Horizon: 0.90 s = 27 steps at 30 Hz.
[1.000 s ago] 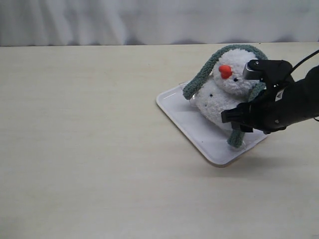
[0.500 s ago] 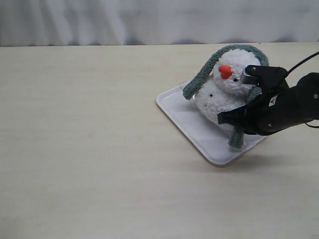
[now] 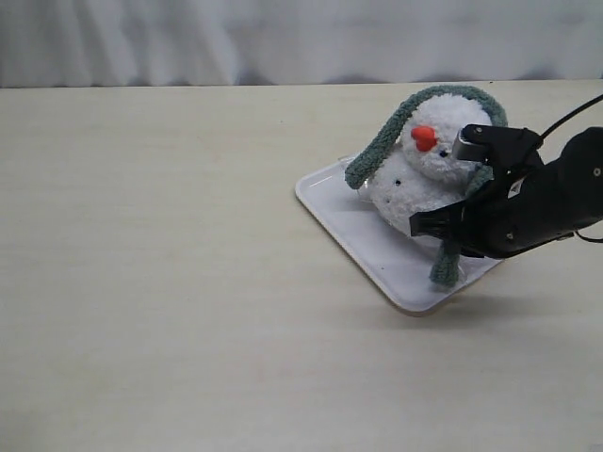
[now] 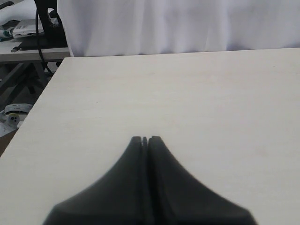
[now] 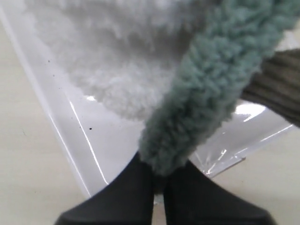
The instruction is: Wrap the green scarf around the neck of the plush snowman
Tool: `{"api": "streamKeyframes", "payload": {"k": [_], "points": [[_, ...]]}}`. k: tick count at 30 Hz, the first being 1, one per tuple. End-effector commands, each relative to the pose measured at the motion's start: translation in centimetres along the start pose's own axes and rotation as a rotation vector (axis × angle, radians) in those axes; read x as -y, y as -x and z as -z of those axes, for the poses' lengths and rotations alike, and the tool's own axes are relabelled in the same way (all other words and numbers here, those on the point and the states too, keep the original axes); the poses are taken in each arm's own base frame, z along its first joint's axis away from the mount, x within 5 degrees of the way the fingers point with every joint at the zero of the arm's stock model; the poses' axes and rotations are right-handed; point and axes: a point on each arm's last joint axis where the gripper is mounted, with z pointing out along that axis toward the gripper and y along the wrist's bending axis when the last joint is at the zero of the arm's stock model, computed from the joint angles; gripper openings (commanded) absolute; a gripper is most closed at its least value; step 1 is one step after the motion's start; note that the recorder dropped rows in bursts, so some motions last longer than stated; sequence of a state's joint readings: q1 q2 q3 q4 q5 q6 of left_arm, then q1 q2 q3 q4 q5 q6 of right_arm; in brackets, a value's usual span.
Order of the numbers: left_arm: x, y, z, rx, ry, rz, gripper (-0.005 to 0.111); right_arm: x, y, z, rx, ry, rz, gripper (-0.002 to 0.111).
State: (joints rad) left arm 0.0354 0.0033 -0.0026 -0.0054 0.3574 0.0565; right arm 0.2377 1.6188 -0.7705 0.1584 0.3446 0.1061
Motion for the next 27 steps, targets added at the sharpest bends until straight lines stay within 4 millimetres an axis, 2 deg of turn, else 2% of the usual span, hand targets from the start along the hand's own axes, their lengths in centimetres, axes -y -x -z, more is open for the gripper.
{"api": "streamKeyframes", "payload": {"k": [1,7,17,22,24,27], "points": [[0.0,0.0,0.0,0.012,-0.005,0.003,0.000,-0.6,0.5,1.3,0.038,0.062,0.015,0.004],[0.0,0.0,0.0,0.012,-0.005,0.003,0.000,-1.6,0.5,1.9,0.054,0.172,-0.015,0.004],[0.0,0.1,0.0,0.017,-0.004,0.003,0.000,-1.5,0.0,-1.6,0.039,0.194,-0.084,0.004],[0.0,0.1,0.0,0.017,-0.004,0.003,0.000,-1.3,-0.1,-2.2,0.038,0.178,-0.044,0.005],[0.0,0.1,0.0,0.017,-0.004,0.003,0.000,-1.4,-0.2,-2.1,0.034,0.186,-0.023,0.009],[0.0,0.1,0.0,0.017,-0.004,0.003,0.000,-1.5,-0.1,-1.7,0.032,0.200,-0.010,0.021]]}}
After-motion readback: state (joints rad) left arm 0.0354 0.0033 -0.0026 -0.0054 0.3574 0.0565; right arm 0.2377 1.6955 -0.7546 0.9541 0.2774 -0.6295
